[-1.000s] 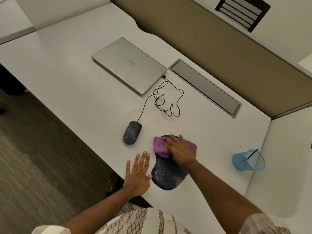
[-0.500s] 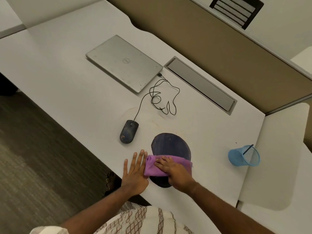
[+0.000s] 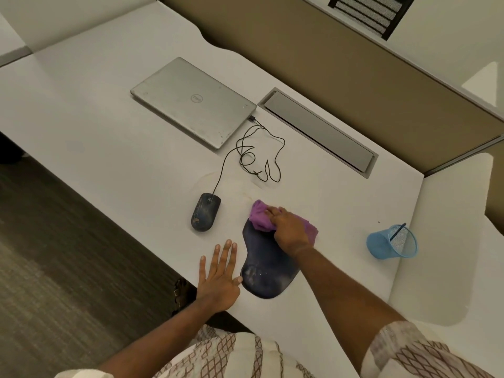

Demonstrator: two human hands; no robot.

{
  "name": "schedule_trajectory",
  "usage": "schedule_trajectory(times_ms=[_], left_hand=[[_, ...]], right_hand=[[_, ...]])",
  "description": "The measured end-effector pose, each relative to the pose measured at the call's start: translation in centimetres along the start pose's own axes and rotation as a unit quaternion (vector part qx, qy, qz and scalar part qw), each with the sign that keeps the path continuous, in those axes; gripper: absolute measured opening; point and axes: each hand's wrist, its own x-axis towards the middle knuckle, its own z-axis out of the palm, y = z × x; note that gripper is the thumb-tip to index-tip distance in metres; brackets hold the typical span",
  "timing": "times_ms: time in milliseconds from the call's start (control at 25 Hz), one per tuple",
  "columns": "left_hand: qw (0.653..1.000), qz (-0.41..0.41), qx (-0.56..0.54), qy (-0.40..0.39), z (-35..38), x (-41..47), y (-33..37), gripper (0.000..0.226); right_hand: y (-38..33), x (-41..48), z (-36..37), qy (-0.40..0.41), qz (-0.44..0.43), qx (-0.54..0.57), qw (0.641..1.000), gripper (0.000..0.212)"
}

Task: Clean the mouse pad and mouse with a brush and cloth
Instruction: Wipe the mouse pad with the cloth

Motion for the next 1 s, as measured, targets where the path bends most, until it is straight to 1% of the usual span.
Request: schedule_trajectory(times_ms=[40,80,120,200,240,280,360,400,440,520,640,680,720,760,840,920,1000], left_hand=[[1.000,0.001,-0.002,0.001,0.0,0.0,0.0,0.083],[1.000,0.001,-0.003,0.003,0.0,0.0,0.0,0.083],[1.000,0.003,-0.004,0.001,0.0,0.0,0.0,0.083],[1.000,0.011,-0.006,-0.012,-0.1,0.0,0.0,0.084],[1.000,0.013,-0.008,-0.013,-0.1,0.0,0.0,0.083],[1.000,0.011,-0.009,-0.014,-0.1,0.0,0.0,0.083],[1.000,0.006,-0.010,-0.021,-0.1,0.1,0.0,0.081],[1.000,0.005,-0.012,-0.022,0.0,0.0,0.0,0.081],[1.000,0.004,-0.013,-0.019,0.0,0.0,-0.1,0.081],[1.000,0.005,-0.016,-0.011,0.0,0.0,-0.2,0.082],[1.000,0.007,-0.006,-0.008,0.0,-0.1,-0.1,0.083],[1.000,0.006,-0.005,-0.008,-0.1,-0.1,0.0,0.083],[1.000,0.006,-0.005,-0.006,0.0,-0.2,0.0,0.082],[1.000,0.005,-0.003,-0.006,0.0,-0.1,-0.1,0.082],[1.000,0.001,0.009,-0.016,0.1,0.0,-0.1,0.081],[0.999,0.002,0.014,-0.030,0.2,0.1,-0.2,0.080],[1.000,0.006,0.005,-0.021,0.2,0.1,-0.2,0.080]], right_hand=[[-0.5,-0.7,0.6,0.014,0.023,0.064,0.998,0.060],[-0.9,-1.8,1.8,0.023,0.027,0.106,0.994,0.058],[-1.5,-3.3,3.0,0.017,0.008,0.123,0.992,0.057],[-2.1,-6.7,5.4,-0.009,-0.056,0.121,0.991,0.051],[-1.8,-7.9,6.2,-0.026,-0.082,0.113,0.990,0.050],[-1.3,-8.5,6.5,-0.042,-0.112,0.081,0.990,0.053],[0.0,-7.6,5.7,-0.041,-0.186,-0.025,0.981,0.062],[0.6,-6.6,5.1,-0.035,-0.203,-0.066,0.976,0.065],[1.0,-5.4,4.3,-0.027,-0.197,-0.091,0.976,0.067],[0.9,-3.2,3.0,-0.005,-0.143,-0.088,0.986,0.069],[-0.7,-0.9,2.0,0.019,-0.003,0.017,1.000,0.059],[-1.2,-0.7,2.1,0.024,0.028,0.051,0.998,0.057],[-1.7,-0.8,2.4,0.027,0.038,0.067,0.997,0.059],[-2.1,-1.4,3.1,0.026,0.029,0.068,0.997,0.063],[-2.7,-3.4,4.7,0.007,-0.031,0.046,0.998,0.069],[-2.3,-5.3,6.0,-0.027,-0.091,0.018,0.995,0.067],[-1.2,-6.0,6.0,-0.052,-0.133,-0.009,0.990,0.062]])
